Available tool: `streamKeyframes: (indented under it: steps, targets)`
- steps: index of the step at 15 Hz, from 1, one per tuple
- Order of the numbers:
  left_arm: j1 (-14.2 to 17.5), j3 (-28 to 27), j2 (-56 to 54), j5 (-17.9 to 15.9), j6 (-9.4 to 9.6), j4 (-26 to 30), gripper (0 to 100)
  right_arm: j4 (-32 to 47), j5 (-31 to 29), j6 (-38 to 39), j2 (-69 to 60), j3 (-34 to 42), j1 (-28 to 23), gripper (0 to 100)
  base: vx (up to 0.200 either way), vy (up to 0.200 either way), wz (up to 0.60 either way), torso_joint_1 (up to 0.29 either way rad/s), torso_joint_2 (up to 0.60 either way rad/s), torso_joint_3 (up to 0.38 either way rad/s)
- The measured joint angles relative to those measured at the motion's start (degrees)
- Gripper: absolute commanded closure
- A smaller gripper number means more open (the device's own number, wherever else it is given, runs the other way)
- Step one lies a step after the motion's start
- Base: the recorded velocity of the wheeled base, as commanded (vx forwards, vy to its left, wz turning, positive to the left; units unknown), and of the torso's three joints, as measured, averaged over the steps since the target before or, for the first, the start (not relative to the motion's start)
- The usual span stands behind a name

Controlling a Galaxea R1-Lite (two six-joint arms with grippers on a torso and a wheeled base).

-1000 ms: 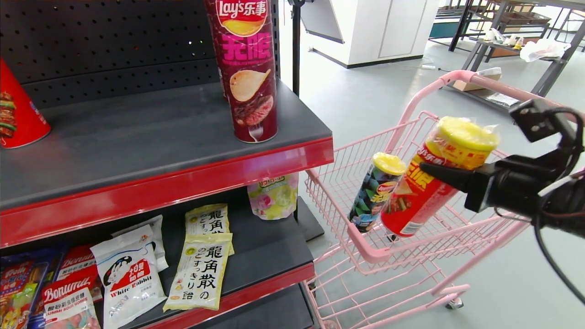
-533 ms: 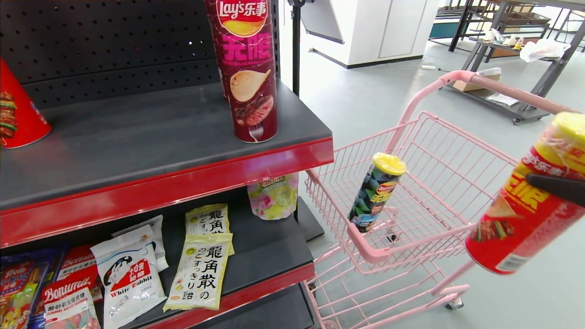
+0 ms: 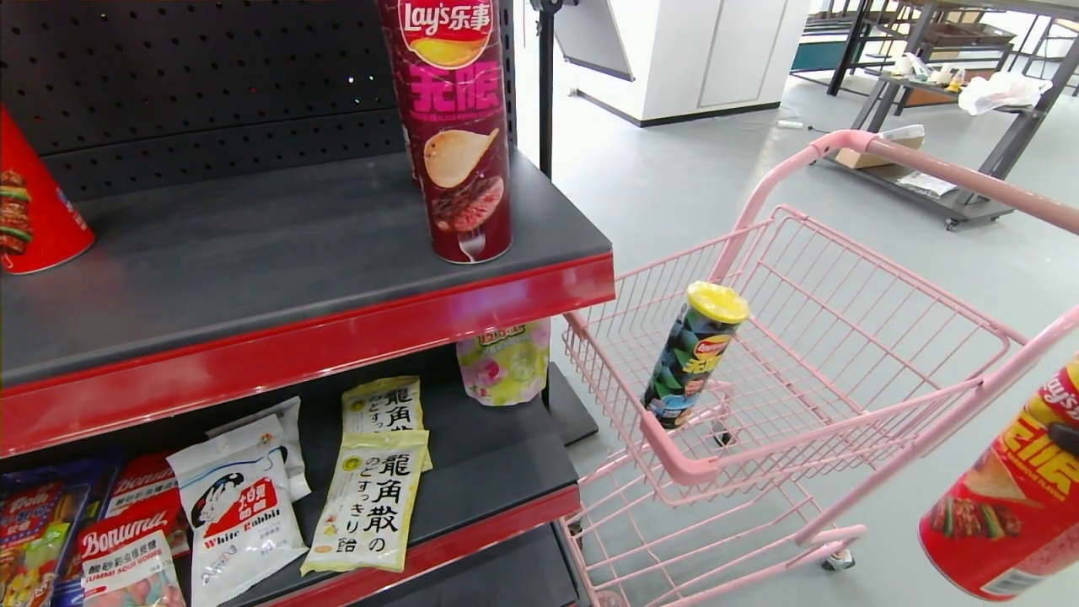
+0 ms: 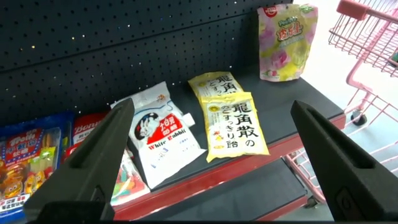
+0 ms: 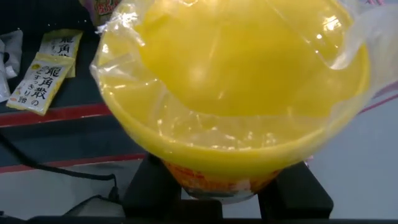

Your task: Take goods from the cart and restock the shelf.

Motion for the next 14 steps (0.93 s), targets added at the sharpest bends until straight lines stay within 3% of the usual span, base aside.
streamKeyframes:
  steps: [5, 14]
  targets:
    - [0.0, 0.02, 0.0, -0.05, 0.16, 0.0, 0, -0.13, 0.66, -2.4, -0.85, -0.24, 0.15, 100, 0.0, 0.0, 0.0, 0.109, -0.4, -0.284]
    - [0.0, 0.0, 0.0, -0.05, 0.07, 0.07, 0, -1.12, 8.68, -3.43, 8.13, -6.51, 2.01, 100, 0.0, 0.0, 0.0, 0.193, -0.56, -0.363]
